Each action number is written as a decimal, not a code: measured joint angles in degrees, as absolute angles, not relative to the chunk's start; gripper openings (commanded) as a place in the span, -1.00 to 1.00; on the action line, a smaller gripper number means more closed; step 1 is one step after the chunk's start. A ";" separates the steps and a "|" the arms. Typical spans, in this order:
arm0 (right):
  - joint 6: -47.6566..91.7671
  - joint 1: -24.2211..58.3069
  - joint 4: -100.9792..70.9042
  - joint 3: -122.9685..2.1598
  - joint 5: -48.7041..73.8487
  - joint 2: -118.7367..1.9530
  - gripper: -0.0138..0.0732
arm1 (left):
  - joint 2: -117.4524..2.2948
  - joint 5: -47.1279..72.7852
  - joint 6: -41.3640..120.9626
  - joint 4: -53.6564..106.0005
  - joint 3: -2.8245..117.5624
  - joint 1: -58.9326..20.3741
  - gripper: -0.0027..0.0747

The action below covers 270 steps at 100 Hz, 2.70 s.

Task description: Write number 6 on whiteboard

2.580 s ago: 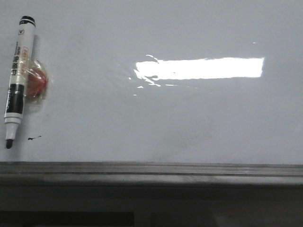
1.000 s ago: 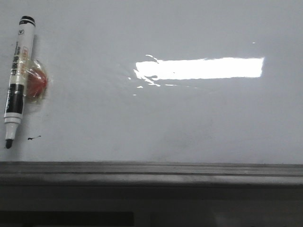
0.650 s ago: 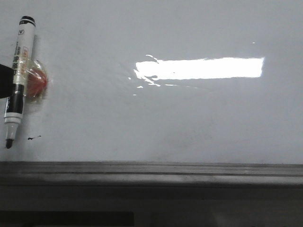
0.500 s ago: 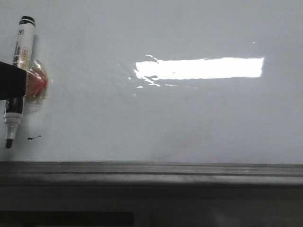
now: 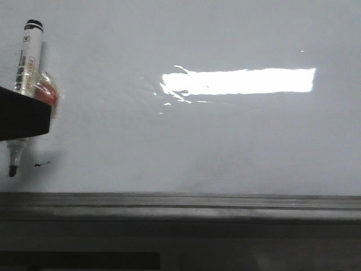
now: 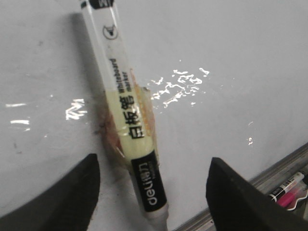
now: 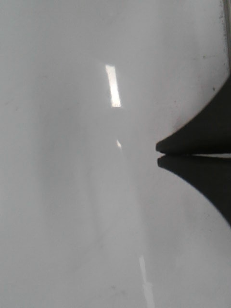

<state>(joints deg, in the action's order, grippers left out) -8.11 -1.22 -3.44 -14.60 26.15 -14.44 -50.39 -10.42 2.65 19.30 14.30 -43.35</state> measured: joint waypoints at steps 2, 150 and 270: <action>-8.11 -1.22 -3.44 -14.60 26.15 -14.44 -0.81 | -50.70 -10.55 2.65 19.30 14.30 -43.46 0.17; 11.63 39.30 -15.48 -28.73 29.18 -33.70 0.20 | -48.59 -0.63 2.75 -15.19 20.97 -56.34 -0.98; 12.74 61.86 -19.83 -35.70 0.00 -59.57 -0.82 | -53.41 -7.21 2.77 -19.02 20.97 -58.68 -0.57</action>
<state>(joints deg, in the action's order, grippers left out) 12.74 61.86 -19.83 -35.70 0.00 -59.57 -53.41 -7.21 2.77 -19.02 20.97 -58.68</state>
